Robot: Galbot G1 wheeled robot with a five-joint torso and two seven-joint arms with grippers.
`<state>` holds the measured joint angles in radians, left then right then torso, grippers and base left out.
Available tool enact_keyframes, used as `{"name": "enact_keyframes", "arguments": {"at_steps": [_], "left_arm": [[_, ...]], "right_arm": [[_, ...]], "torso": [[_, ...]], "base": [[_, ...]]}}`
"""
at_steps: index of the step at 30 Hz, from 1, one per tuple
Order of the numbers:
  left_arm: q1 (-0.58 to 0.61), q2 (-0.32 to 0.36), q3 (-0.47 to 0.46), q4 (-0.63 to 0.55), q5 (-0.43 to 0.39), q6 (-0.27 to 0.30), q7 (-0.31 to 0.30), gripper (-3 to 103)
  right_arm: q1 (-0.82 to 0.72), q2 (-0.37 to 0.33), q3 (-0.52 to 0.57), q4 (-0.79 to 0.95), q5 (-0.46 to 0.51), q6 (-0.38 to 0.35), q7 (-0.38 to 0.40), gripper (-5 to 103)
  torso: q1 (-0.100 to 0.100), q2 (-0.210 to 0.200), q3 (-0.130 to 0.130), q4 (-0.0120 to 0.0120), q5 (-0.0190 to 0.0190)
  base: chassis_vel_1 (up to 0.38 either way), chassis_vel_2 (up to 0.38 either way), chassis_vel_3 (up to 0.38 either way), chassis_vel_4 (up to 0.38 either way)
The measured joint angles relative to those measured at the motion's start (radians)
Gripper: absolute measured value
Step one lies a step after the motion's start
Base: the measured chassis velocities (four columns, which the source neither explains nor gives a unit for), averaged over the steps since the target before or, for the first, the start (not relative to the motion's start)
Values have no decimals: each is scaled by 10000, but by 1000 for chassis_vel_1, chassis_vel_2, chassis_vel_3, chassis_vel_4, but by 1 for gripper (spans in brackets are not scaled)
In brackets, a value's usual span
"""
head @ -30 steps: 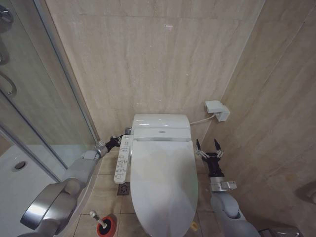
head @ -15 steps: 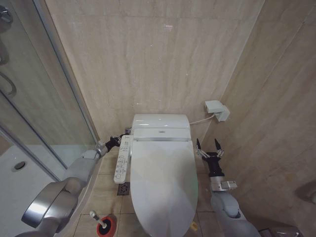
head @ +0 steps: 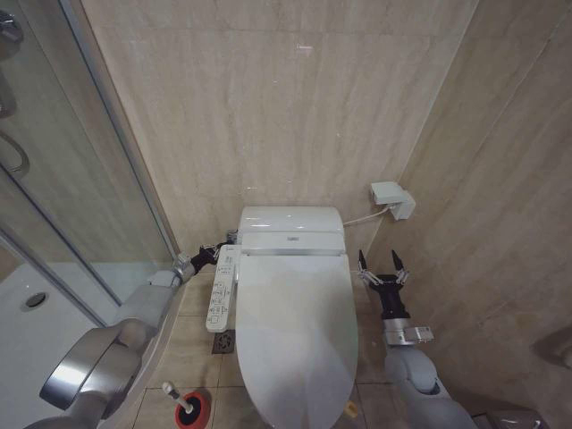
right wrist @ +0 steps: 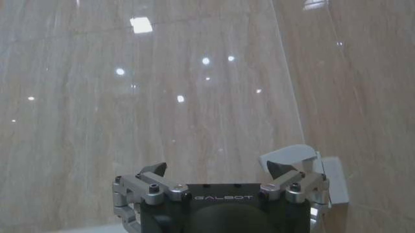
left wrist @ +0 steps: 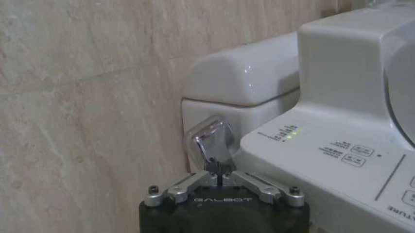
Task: Open the toilet lid, clean the toilet bowl with a toilet brush, close the toilet lid, and flush.
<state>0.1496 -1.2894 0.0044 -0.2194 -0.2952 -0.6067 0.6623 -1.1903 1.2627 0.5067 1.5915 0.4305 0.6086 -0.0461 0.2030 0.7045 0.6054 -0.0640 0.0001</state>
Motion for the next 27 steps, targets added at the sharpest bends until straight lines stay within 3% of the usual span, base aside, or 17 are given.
{"name": "enact_keyframes", "arguments": {"at_steps": [5,8,14,16,17,19,21,22,24,26,27], "left_arm": [[51,44,1,-202,-384,27,25,0],[288,244,-104,-985,-1232,89,33,0],[971,720,-42,-2471,-1896,102,-245,0],[1745,1255,-152,-4076,-2331,173,-937,0],[1745,1255,-152,-4076,-2331,173,-937,0],[2301,1552,-381,-5030,-2522,240,-1442,0],[3166,1957,-750,-6419,-2849,474,-2336,0],[3166,1957,-750,-6419,-2849,474,-2336,0],[3866,2234,-1084,-7608,-3050,779,-3237,0],[4896,2612,-1478,-9676,-3305,1498,-4965,0],[4896,2612,-1478,-9676,-3305,1498,-4965,0]], "right_arm": [[9,-9,7,-13,6,-2,1,100],[28,-10,1,-27,21,-8,3,100],[90,-17,-20,-81,25,-17,1,100],[159,-31,-41,-165,28,-27,1,100],[159,-31,-41,-165,28,-27,1,100],[199,-35,-60,-199,28,-37,2,100],[253,-33,-92,-252,25,-52,6,100],[253,-33,-92,-252,25,-52,6,100],[291,-23,-106,-317,17,-58,10,100],[335,-1,-112,-377,-29,-67,13,100],[335,-1,-112,-377,-29,-67,13,100]], "torso": [[1,0,1,0,-7],[1,0,1,-10,-3],[0,1,0,-12,-5],[0,1,-1,-10,-3],[0,1,-1,-10,-3],[-1,0,-1,-3,-3],[0,1,0,-1,-5],[0,1,0,-1,-5],[0,0,0,3,-4],[-1,1,-1,3,-6],[-1,1,-1,3,-6]], "base": [[0,0,0,0],[0,0,0,0],[0,0,0,0],[0,0,0,0],[0,0,0,0],[0,0,0,0],[0,0,0,0],[0,0,0,0],[0,0,0,0],[0,0,0,0],[0,0,0,0]]}}
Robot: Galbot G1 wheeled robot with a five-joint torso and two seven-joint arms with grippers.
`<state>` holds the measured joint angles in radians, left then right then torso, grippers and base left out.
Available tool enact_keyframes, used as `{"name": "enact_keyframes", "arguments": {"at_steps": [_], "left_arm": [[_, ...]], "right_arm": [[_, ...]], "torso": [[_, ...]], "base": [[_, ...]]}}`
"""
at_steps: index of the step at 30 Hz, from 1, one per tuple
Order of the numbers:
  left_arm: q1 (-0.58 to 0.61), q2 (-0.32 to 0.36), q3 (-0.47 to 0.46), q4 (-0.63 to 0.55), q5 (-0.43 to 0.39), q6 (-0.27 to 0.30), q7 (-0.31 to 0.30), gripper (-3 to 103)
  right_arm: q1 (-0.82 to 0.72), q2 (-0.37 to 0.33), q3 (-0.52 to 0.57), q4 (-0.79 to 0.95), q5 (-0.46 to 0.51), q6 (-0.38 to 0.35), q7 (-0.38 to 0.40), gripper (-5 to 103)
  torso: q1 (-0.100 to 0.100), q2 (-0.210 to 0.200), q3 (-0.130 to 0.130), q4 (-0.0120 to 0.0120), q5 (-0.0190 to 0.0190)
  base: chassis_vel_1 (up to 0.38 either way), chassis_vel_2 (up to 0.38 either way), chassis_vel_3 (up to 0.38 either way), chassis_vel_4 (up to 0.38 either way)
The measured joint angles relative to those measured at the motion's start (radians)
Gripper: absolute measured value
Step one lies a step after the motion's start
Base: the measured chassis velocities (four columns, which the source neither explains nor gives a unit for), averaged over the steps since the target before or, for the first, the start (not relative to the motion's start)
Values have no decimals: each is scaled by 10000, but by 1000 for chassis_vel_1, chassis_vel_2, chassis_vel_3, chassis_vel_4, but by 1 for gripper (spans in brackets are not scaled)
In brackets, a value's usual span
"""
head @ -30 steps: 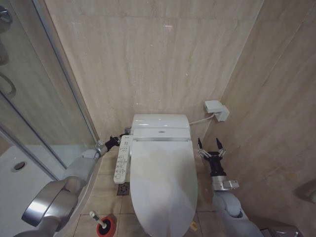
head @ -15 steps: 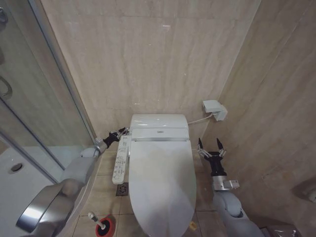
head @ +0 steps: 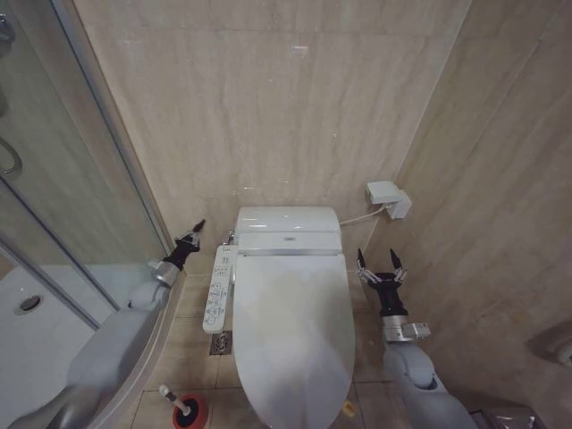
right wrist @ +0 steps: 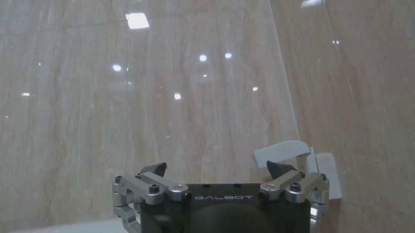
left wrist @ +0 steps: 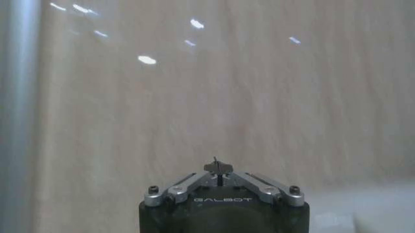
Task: Open the toilet lid, clean the toilet bowl with a toilet brush, close the toilet lid, and flush.
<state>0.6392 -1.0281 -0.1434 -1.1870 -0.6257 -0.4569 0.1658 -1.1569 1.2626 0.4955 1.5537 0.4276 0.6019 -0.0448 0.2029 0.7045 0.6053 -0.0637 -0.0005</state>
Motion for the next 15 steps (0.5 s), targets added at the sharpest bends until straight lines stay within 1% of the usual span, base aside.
{"name": "enact_keyframes", "arguments": {"at_steps": [1,2,3,4,5,6,7,8,10,11,12,13,14,15], "left_arm": [[436,183,-161,-998,-160,454,-726,0],[909,418,-314,-2177,-384,1041,-1461,0],[909,418,-314,-2177,-384,1041,-1461,0],[1189,578,-383,-2884,-534,1435,-1891,0],[1680,919,-568,-4135,-861,2199,-2688,0],[2042,1185,-761,-4984,-1050,2641,-3251,0],[2042,1185,-761,-4984,-1050,2641,-3251,0],[2308,1360,-907,-5517,-1129,2911,-3599,0],[3327,1899,-1431,-7139,-1319,3588,-4487,0],[3595,1999,-1557,-7475,-1359,3713,-4650,0],[3595,1999,-1557,-7475,-1359,3713,-4650,0],[4041,2141,-1730,-7952,-1411,3870,-4859,0],[4841,2321,-2005,-8642,-1456,4125,-5148,0],[5197,2376,-2152,-8950,-1428,4216,-5241,0]], "right_arm": [[14,11,-1,-13,-30,-2,6,100],[18,18,0,-26,-76,-10,14,100],[18,18,0,-26,-76,-10,14,100],[20,23,1,-26,-97,-12,19,100],[17,34,10,-26,-137,-18,31,100],[-2,37,25,-21,-165,-24,36,100],[-2,37,25,-21,-165,-24,36,100],[-21,38,44,-2,-180,-29,40,100],[-110,21,115,65,-193,-61,56,100],[-135,12,137,87,-195,-63,57,100],[-135,12,137,87,-195,-63,57,100],[-184,-18,180,126,-196,-62,58,100],[-288,-84,231,192,-200,-59,60,100],[-352,-125,255,243,-210,-55,60,100]], "torso": [[0,0,0,-3,3],[0,0,0,-4,2],[0,0,0,-4,2],[0,1,-1,-6,4],[-1,0,-1,-6,6],[0,0,0,-5,4],[0,0,0,-5,4],[-1,1,-1,-6,6],[-1,1,0,-2,6],[-1,1,-1,-2,6],[-1,1,-1,-2,6],[-1,1,-1,-3,8],[-2,1,-1,0,5],[-1,1,0,-2,4]], "base": [[0,0,0,0],[0,0,0,0],[0,0,0,0],[0,0,0,0],[0,0,0,0],[0,0,0,0],[0,0,0,0],[0,0,0,0],[0,0,0,0],[0,0,0,0],[0,0,0,0],[0,0,0,0],[0,0,0,0],[0,0,0,0]]}}
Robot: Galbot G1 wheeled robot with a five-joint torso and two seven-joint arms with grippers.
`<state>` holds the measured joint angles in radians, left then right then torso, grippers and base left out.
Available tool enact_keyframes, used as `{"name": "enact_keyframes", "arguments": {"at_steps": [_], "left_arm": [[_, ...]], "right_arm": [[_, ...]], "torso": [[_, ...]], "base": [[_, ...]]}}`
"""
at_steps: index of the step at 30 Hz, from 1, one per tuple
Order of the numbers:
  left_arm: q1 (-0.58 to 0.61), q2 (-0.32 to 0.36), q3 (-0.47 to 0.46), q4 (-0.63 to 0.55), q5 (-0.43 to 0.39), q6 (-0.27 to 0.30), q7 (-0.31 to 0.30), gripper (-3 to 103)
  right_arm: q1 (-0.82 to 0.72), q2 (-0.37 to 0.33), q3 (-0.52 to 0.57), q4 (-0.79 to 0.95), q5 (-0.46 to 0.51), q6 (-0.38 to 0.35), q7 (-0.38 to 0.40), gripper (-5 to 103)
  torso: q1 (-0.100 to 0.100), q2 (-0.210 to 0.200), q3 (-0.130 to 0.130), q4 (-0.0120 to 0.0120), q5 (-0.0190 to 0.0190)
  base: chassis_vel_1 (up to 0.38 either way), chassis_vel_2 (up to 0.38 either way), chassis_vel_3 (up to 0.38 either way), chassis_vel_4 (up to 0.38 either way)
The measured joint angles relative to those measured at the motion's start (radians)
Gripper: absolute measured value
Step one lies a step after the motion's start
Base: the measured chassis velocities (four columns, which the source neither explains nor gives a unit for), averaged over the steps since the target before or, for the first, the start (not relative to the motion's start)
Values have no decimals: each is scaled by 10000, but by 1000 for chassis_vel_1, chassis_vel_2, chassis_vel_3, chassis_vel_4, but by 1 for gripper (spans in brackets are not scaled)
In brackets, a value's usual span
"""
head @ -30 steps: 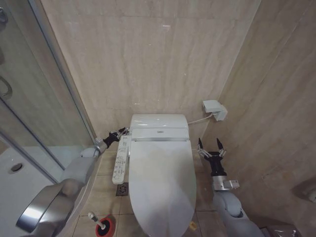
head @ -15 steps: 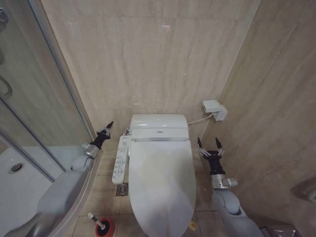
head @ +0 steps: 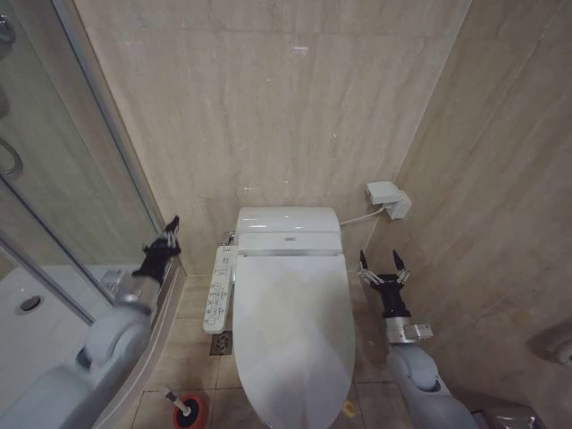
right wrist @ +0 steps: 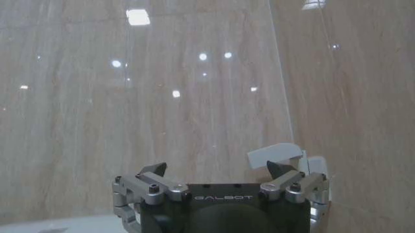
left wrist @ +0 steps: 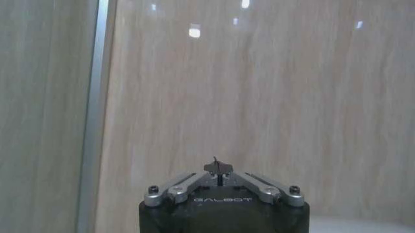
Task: Open the toilet lid, clean the toilet bowl with a toilet brush, close the toilet lid, and flush.
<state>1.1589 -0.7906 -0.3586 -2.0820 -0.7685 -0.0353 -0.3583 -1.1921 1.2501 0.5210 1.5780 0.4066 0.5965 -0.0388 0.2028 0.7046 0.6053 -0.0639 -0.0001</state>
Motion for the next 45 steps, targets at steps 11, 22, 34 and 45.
{"name": "enact_keyframes", "arguments": {"at_steps": [11,22,34,45], "left_arm": [[2801,-734,-2269,-1902,1046,-226,485,-2],[3993,-1925,-3100,-2330,1645,-566,820,51],[4965,-2322,-3815,-2428,2056,-669,454,99],[4711,-2099,-3817,-2064,1980,-654,384,100]], "right_arm": [[-321,-61,106,586,-121,-44,39,100],[-616,52,81,968,-379,-75,123,100],[-927,368,345,1293,-382,-135,194,100],[-1213,732,610,1585,-360,-226,361,100]], "torso": [[0,0,0,-1,1],[1,0,0,-1,1],[1,-1,0,-2,1],[6,-2,2,-2,0]], "base": [[0,0,0,0],[0,0,0,0],[0,0,0,0],[27,-33,-29,30]]}}
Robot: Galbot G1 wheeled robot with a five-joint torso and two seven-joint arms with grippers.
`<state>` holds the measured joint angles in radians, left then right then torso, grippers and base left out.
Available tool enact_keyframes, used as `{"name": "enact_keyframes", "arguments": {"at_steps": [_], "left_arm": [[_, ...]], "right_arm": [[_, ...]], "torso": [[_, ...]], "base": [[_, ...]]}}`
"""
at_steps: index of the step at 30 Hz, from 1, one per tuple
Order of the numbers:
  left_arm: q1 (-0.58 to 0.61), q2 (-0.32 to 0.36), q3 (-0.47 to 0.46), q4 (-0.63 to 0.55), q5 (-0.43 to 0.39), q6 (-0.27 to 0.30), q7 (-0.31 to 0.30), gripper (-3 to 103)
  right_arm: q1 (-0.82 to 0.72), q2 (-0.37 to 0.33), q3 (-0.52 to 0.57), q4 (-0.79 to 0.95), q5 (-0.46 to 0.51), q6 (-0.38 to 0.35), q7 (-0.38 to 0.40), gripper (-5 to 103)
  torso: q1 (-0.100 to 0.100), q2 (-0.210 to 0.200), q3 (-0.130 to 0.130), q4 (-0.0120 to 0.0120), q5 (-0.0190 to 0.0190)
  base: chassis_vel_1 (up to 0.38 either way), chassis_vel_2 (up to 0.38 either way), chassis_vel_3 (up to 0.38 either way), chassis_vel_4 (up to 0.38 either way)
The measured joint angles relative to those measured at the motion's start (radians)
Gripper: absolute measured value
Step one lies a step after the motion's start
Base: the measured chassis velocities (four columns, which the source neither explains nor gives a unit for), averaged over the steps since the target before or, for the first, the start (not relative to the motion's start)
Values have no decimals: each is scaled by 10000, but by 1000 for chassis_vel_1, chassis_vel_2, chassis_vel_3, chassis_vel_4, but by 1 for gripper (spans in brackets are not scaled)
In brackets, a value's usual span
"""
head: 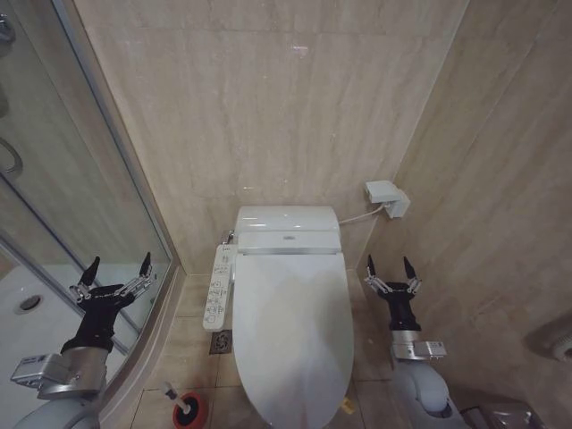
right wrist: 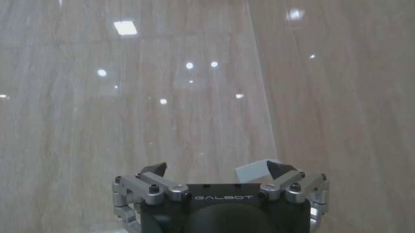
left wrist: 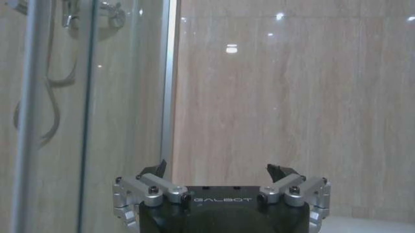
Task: Open the toilet lid, clean the toilet bowl with a toilet brush, close the toilet lid, and flush.
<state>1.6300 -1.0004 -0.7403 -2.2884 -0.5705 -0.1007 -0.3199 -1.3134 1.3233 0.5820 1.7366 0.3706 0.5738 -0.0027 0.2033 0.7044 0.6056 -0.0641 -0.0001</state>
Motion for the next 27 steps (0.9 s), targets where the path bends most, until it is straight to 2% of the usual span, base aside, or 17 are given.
{"name": "enact_keyframes", "arguments": {"at_steps": [6,9,15,19,20,23,24,25,27], "left_arm": [[-87,-48,82,84,-17,-2,-8,100],[-120,-83,136,108,-18,-2,-8,100],[-146,-113,186,173,-12,-7,-8,100],[-183,-80,206,196,-13,-7,-6,100],[-197,-81,235,195,-11,-7,-3,100],[-216,-105,304,207,-6,-3,1,100],[-234,-124,342,215,3,-1,3,100],[-250,-138,377,215,12,0,7,100],[-266,-147,401,225,19,-1,9,100]], "right_arm": [[-111,112,50,136,-47,-45,50,100],[-143,137,51,149,-52,-45,51,100],[-181,185,45,75,-65,10,47,100],[-197,184,62,55,-61,47,46,100],[-201,181,82,48,-56,61,47,100],[-217,162,110,31,-44,96,39,100],[-220,150,115,-8,-5,168,7,100],[-222,138,119,-50,36,264,-30,100],[-223,137,119,-75,52,309,-53,100]], "torso": [[-3,0,-1,-1,6],[-5,1,-2,0,-5],[-4,0,-1,1,7],[-4,0,-1,-1,-3],[-5,1,-3,2,15],[-6,1,-2,-2,-8],[-6,1,-2,-1,-6],[-9,3,-3,1,18],[-12,5,-5,3,8]], "base": [[166,-176,-166,168],[231,-251,-194,228],[265,-266,-264,259],[321,-326,-316,323],[363,-311,-345,339],[369,-332,-324,353],[383,-319,-378,363],[307,-319,-300,293],[279,-314,-300,293]]}}
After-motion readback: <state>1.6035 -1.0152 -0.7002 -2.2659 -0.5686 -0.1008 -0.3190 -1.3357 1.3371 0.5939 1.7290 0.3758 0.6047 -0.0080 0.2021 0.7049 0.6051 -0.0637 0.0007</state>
